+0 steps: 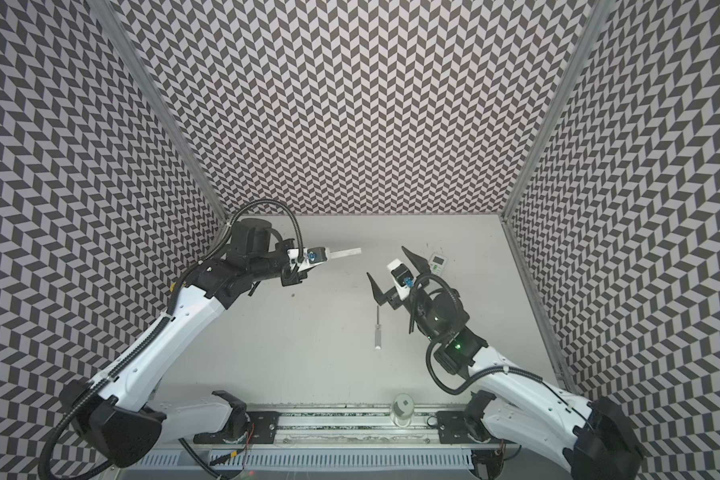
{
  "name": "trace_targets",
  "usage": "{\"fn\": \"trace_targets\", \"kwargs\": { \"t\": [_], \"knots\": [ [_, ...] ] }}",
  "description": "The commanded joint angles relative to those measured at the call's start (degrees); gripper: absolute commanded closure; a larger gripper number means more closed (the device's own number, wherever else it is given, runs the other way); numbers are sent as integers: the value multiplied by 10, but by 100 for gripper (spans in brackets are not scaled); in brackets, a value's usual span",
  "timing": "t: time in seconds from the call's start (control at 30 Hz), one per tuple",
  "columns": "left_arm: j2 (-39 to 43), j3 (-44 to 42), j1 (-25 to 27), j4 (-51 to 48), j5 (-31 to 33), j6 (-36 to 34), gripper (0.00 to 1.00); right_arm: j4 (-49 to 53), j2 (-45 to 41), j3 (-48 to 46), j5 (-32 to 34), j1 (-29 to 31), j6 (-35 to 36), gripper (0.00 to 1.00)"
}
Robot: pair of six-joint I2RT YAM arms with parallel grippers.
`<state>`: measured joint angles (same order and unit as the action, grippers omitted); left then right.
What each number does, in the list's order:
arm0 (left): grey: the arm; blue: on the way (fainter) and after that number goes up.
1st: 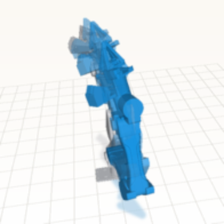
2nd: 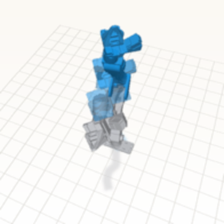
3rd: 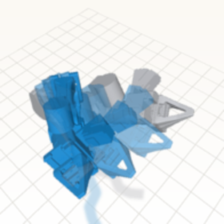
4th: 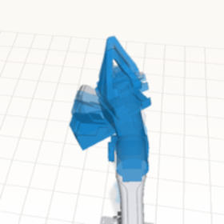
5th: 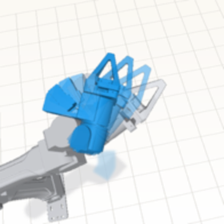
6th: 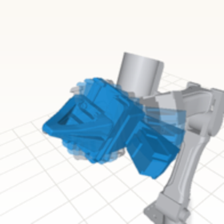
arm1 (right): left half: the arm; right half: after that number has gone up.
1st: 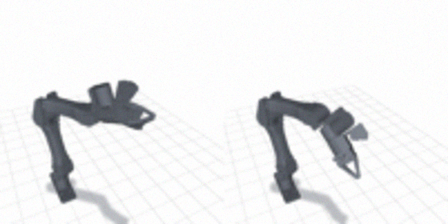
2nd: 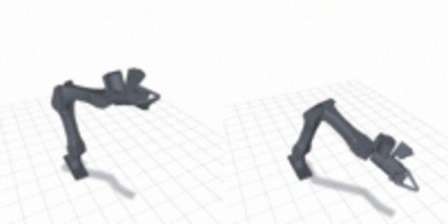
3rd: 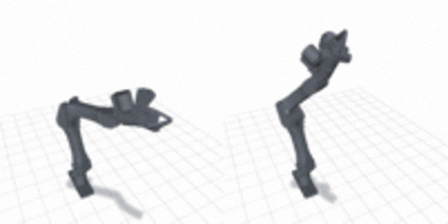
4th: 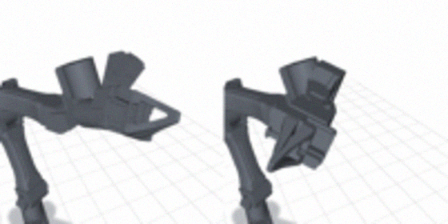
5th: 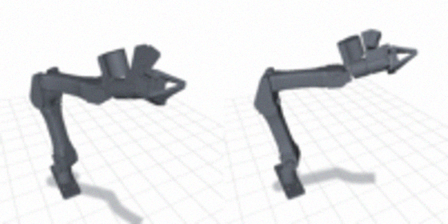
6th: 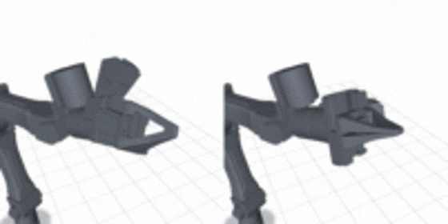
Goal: Unload the batteries from the remote control
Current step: 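Grasp the remote's display end with the left gripper while the right gripper releases, then hold the remote with the left gripper while the right gripper reaches its battery cover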
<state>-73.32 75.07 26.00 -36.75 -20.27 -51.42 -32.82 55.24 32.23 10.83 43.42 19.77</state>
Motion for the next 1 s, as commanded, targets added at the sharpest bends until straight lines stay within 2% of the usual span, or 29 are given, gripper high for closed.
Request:
{"fn": "trace_targets", "kwargs": {
  "t": [0.0,0.13,0.3,0.43,0.53,0.67,0.83,0.97],
  "knots": [
    [-2,6,3,-52,-2,195,100,-15,6,24,51,-1,-47,1],
    [22,-58,-1,7,-20,311,100,35,31,54,63,-1,-84,1],
    [33,-129,-70,64,-84,421,100,55,52,65,59,-2,-93,0],
    [41,-171,-96,97,-119,457,100,74,74,74,35,-2,-98,0],
    [56,-220,-121,139,-170,505,100,82,91,80,15,-2,-111,1],
    [71,-287,-141,190,-224,556,100,102,110,94,-39,-2,-139,1],
    [81,-329,-144,234,-282,561,100,142,99,103,-117,-10,-256,0],
    [84,-347,-157,259,-276,589,100,153,116,100,-190,-11,-334,1]
  ]
}}
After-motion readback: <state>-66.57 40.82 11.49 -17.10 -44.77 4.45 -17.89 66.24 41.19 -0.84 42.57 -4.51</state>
